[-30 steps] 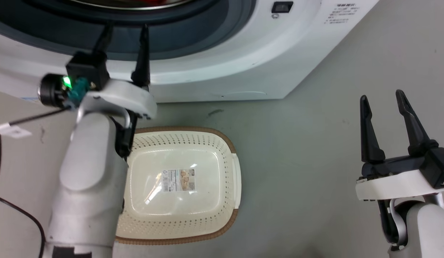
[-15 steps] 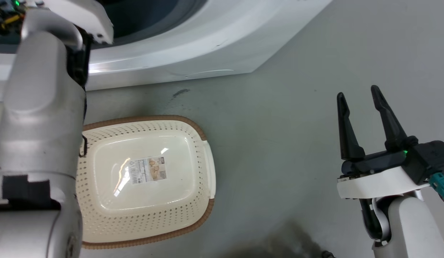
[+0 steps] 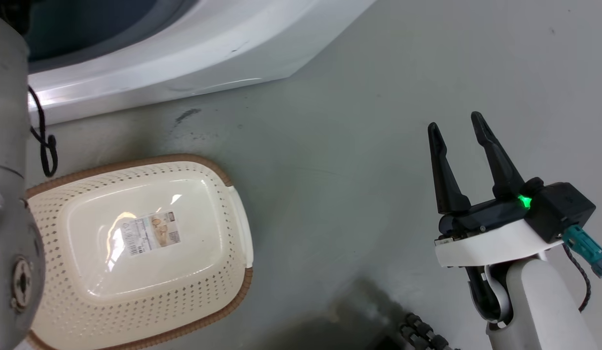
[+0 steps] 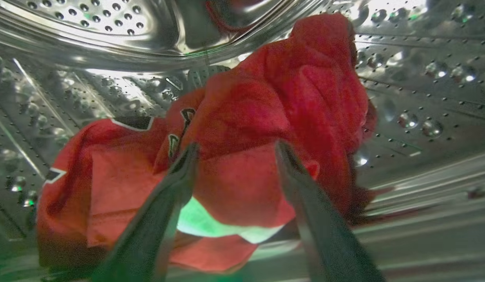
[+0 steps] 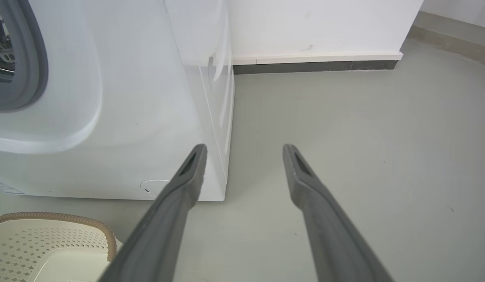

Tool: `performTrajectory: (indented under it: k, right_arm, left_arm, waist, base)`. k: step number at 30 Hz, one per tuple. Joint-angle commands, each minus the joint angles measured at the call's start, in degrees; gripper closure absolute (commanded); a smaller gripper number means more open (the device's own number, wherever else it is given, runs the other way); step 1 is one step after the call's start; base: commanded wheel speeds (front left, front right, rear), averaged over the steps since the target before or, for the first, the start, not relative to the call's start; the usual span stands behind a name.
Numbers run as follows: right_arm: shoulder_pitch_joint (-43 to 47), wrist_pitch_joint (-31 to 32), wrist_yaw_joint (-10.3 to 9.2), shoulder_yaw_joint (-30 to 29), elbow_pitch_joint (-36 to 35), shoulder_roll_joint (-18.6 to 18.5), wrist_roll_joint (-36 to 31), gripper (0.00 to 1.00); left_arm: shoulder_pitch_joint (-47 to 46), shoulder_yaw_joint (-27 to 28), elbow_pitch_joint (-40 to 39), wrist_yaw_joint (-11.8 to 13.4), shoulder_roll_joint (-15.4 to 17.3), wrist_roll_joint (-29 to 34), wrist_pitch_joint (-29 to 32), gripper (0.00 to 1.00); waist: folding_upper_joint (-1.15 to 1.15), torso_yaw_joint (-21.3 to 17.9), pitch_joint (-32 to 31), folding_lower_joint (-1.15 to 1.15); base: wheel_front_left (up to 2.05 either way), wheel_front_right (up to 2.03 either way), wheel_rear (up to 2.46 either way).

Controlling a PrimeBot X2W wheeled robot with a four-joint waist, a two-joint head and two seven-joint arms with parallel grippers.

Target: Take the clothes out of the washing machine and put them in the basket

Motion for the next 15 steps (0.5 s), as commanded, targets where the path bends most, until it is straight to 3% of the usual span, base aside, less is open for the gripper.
performTrajectory:
  k: [1,13,14,15]
  right_arm:
    - [-1.1,-0.2,-0.03,0.4,-0.3,0.1,0.7,0.0]
    - [-1.6,-0.2,-0.04,3.6,-0.8,0.1,3.9,0.0]
    - [-1.6,-0.2,-0.04,3.8,-0.7,0.1,3.9,0.0]
    - [-1.7,-0.2,-0.04,4.0,-0.6,0.1,4.1,0.0]
  left_arm:
    - [-2.0,-0.3,1.2,-0.2,0.5,0.0,2.3,0.0]
    - [-10.3,-2.7,7.5,0.6,3.9,1.1,22.5,0.0]
    - [-10.8,-2.8,7.8,0.9,4.1,1.0,24.2,0.05]
    - [-11.2,-2.7,7.9,1.0,4.1,0.8,25.2,0.68]
  waist:
    - [0.0,-1.4,1.0,-0.01]
    - [0.0,-4.9,3.3,-0.01]
    - [0.0,-5.0,3.4,-0.01]
    - [0.0,-5.2,3.5,-0.01]
  base:
    - [0.0,0.0,0.0]
    - [0.0,0.0,0.0]
    - [0.0,0.0,0.0]
    - [0.0,0.0,0.0]
